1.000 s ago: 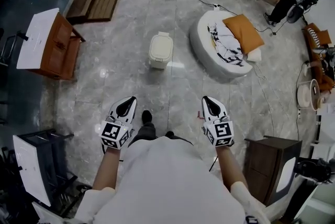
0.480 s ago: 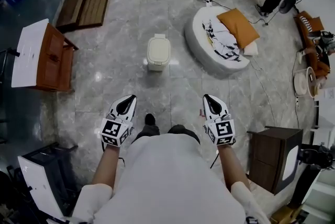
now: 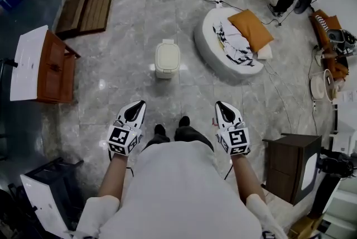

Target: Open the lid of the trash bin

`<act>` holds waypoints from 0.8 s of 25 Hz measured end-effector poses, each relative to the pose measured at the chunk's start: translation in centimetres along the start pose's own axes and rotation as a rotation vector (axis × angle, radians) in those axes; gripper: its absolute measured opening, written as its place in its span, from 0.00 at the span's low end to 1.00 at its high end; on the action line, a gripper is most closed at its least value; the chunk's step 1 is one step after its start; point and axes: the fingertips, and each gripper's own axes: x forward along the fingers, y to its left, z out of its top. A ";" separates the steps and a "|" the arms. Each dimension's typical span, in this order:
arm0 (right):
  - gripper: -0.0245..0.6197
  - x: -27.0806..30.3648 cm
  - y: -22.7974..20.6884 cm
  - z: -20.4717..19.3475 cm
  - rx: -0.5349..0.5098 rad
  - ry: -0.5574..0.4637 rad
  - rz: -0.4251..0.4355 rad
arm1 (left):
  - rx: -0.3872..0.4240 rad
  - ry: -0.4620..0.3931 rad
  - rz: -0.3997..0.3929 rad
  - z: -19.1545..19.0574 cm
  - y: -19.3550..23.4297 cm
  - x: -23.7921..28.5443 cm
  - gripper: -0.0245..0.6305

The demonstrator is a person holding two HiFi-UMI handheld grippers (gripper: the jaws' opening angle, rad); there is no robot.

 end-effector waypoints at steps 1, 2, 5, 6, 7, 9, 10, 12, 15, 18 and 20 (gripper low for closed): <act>0.09 0.2 -0.1 0.0 0.000 0.001 0.002 | -0.001 0.000 0.001 0.1 0.1 0.1 0.07; 0.09 0.4 -0.2 0.0 0.001 0.003 0.004 | -0.003 0.000 0.002 0.1 0.2 0.3 0.07; 0.09 1.0 -0.5 0.0 0.005 0.005 0.012 | -0.006 0.002 0.012 0.3 0.5 0.7 0.07; 0.09 1.3 -0.7 0.0 0.006 0.004 0.016 | -0.007 0.003 0.017 0.3 0.6 0.8 0.07; 0.09 1.7 -0.8 0.1 0.006 0.002 0.021 | -0.008 0.003 0.022 0.4 0.7 1.0 0.07; 0.09 2.6 -1.2 0.4 0.004 -0.001 0.035 | -0.010 0.006 0.034 0.5 1.1 1.5 0.07; 0.09 3.2 -1.4 0.5 0.003 -0.002 0.042 | -0.011 0.007 0.040 0.6 1.3 1.8 0.07; 0.09 4.3 -1.9 0.8 0.004 -0.002 0.058 | -0.014 0.010 0.052 0.9 1.7 2.5 0.07; 0.09 6.1 -2.9 1.1 0.005 0.001 0.084 | -0.021 0.015 0.074 1.3 2.2 3.5 0.07; 0.09 8.0 -4.2 1.5 0.002 0.007 0.113 | -0.028 0.022 0.097 1.7 2.7 5.1 0.07; 0.09 9.4 -5.1 1.7 -0.002 0.015 0.138 | -0.038 0.030 0.115 2.0 3.0 6.1 0.07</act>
